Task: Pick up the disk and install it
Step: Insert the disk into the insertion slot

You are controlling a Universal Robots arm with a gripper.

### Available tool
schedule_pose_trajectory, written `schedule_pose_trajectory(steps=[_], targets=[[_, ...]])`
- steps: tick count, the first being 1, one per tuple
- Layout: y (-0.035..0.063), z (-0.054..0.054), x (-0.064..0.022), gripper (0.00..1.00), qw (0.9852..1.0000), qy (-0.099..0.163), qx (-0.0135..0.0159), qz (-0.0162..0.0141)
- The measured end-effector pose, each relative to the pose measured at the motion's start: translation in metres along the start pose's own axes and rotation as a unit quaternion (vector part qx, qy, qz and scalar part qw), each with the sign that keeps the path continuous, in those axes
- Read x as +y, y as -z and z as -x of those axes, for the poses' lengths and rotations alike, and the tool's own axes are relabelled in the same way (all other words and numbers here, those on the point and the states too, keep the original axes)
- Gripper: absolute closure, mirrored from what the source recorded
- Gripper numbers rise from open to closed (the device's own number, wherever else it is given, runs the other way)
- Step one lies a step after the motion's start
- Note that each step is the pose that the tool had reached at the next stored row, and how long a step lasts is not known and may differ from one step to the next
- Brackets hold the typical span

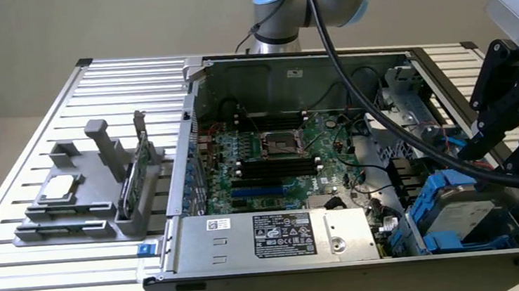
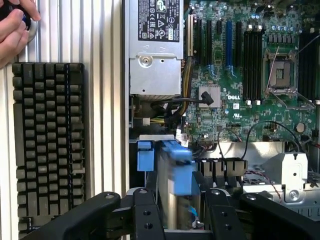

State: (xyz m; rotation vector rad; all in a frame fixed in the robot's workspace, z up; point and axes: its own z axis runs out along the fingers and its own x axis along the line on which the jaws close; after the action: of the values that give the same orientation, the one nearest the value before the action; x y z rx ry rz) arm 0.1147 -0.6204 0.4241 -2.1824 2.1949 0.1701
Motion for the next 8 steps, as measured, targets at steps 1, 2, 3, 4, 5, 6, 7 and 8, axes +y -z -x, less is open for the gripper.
schedule_pose_trajectory(steps=[1, 2, 3, 4, 5, 6, 7, 8], targets=[[-0.0001, 0.0000, 0.0000, 0.59, 1.0000, 0.000, -0.0001, 0.0000], [-0.0001, 0.0000, 0.0000, 0.59, 1.0000, 0.000, -0.0001, 0.0001], [-0.0002, 0.0000, 0.0000, 0.59, 1.0000, 0.000, -0.0004, 0.0001], [-0.0002, 0.0000, 0.0000, 0.59, 1.0000, 0.000, -0.0007, 0.0001], [-0.0003, 0.0000, 0.0000, 0.59, 1.0000, 0.000, -0.0011, 0.0001], [-0.0004, 0.0000, 0.0000, 0.59, 1.0000, 0.000, -0.0012, 0.0002], [-0.0007, -0.0001, 0.0000, 0.59, 1.0000, 0.000, -0.0013, 0.0001], [-0.0013, -0.0001, -0.0001, 0.59, 1.0000, 0.000, -0.0014, 0.0001]])
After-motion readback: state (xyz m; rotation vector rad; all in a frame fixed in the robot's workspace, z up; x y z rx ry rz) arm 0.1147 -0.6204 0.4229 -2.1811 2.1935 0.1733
